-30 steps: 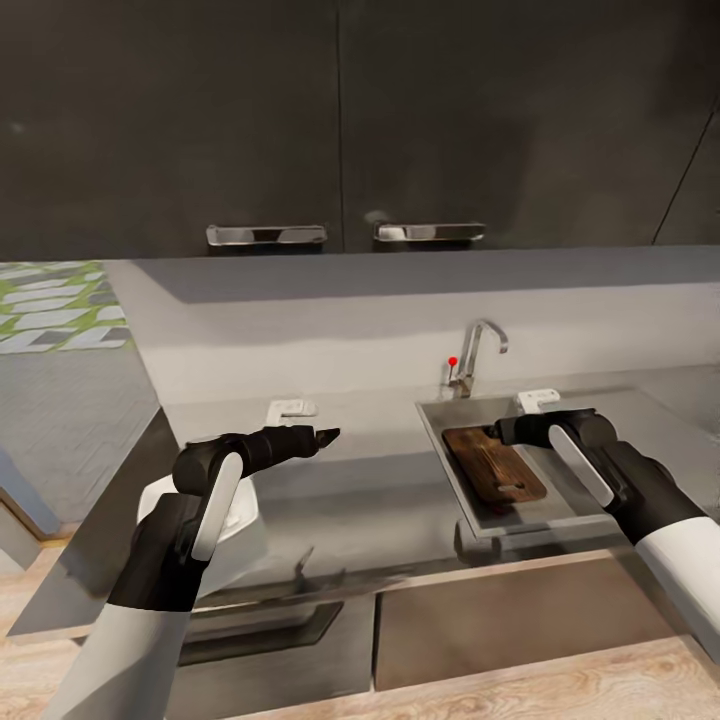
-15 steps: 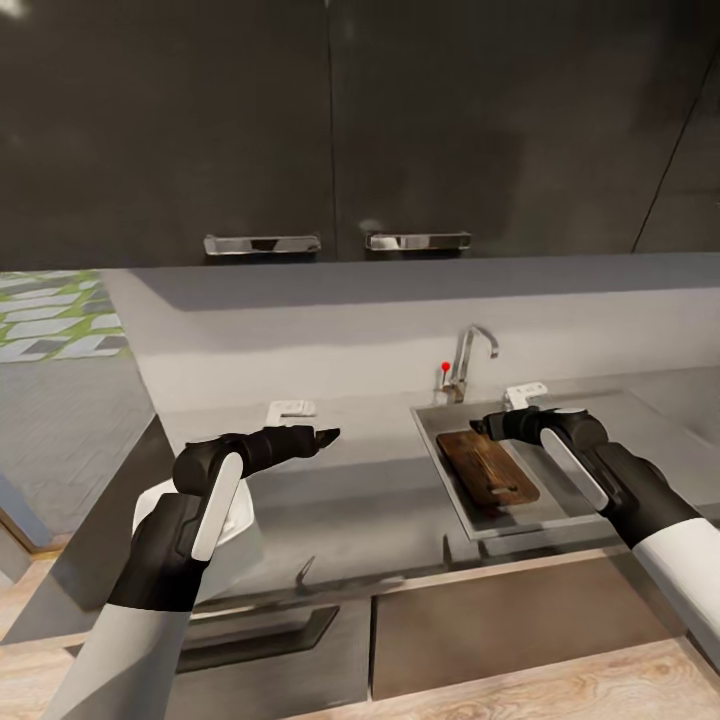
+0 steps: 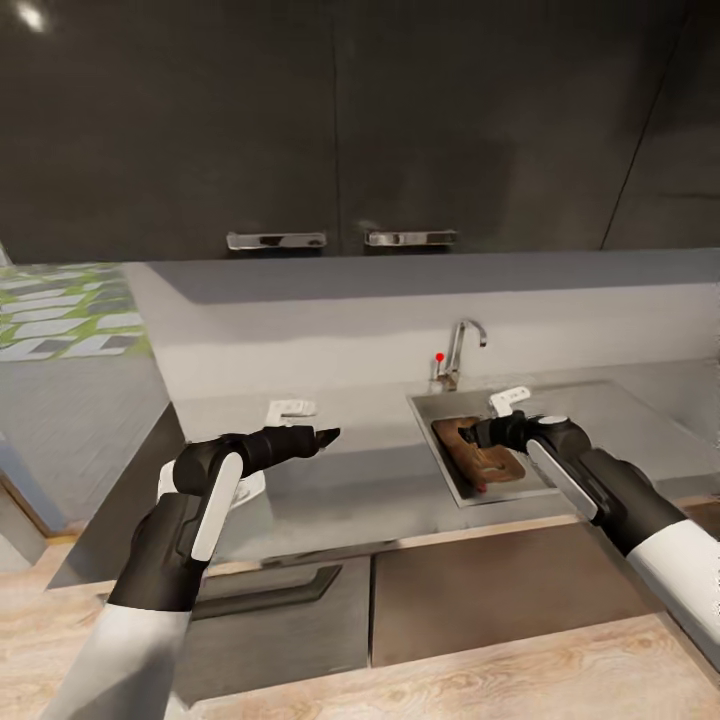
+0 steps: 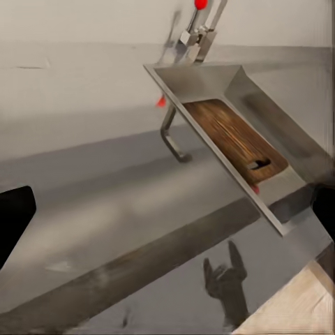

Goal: In the kitchen, take the Vidalia onion out of the sink, dice it on the chopping board with the paring knife, put the diced onion into the bowl on the countertop, then place both the paring knife and the chopping board into the sink.

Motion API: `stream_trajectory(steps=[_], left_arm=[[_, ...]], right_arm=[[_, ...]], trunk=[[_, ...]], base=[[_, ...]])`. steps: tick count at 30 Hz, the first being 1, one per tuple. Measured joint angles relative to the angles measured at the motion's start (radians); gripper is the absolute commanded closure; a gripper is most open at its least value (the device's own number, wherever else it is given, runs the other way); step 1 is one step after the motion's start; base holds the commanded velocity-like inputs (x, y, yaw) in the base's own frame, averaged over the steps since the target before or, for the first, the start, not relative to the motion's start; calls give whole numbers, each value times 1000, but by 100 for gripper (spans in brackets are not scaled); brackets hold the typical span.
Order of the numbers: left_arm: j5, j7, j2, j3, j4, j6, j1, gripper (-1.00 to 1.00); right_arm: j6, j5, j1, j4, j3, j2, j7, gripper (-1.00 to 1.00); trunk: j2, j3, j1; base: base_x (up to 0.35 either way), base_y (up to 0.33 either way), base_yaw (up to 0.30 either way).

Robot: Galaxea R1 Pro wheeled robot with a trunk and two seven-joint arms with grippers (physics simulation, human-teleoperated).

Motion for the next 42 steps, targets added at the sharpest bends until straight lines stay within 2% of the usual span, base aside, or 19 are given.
stream_trajectory(steps=[3,6,17,20,26,29,33,34,36,39,42], left_arm=[[0,0,0,0,0,0,0,-100],[0,0,0,0,0,0,0,-100],[0,0,0,0,0,0,0,-100],[0,0,0,0,0,0,0,-100],[0,-3,0,-5,-5,0,0,-100],[1,-2,0,-38,-27,-15,0,-100],[0,1,0,-89,-38,-35,0,-100],[0,1,-1,-95,-38,-36,0,-100],[1,5,-15,-138,-47,-40,1,-100],[0,9,-19,-164,-61,-37,2,-100],[0,16,-22,-184,-91,-23,28,-100]], right_arm=[[-76,0,0,1,28,0,4,-100],[-100,0,0,0,34,0,9,-100],[-106,-1,0,-1,36,0,14,-100],[-107,-3,0,-4,36,0,40,-100],[-109,-1,0,-12,36,-11,177,-100],[-139,2,0,-18,36,-42,277,-100],[-193,4,3,-23,37,-75,361,-100],[-198,4,5,-24,37,-79,368,-100],[-215,5,40,-26,38,-102,388,-100],[-218,5,68,-26,38,-112,391,-100],[-222,6,130,-27,38,-124,394,-100]], trunk=[[0,0,0],[0,3,0],[0,20,-1],[0,25,-1],[0,34,-1],[0,38,-1],[0,41,-1],[0,42,-1],[0,43,-1],[0,45,-1],[0,46,-1]], base=[[-318,0,0],[-313,0,0],[-112,0,0],[-5,0,0],[-1,0,0],[0,0,0],[0,0,0],[0,0,0],[0,0,0],[0,0,0],[0,0,0]])
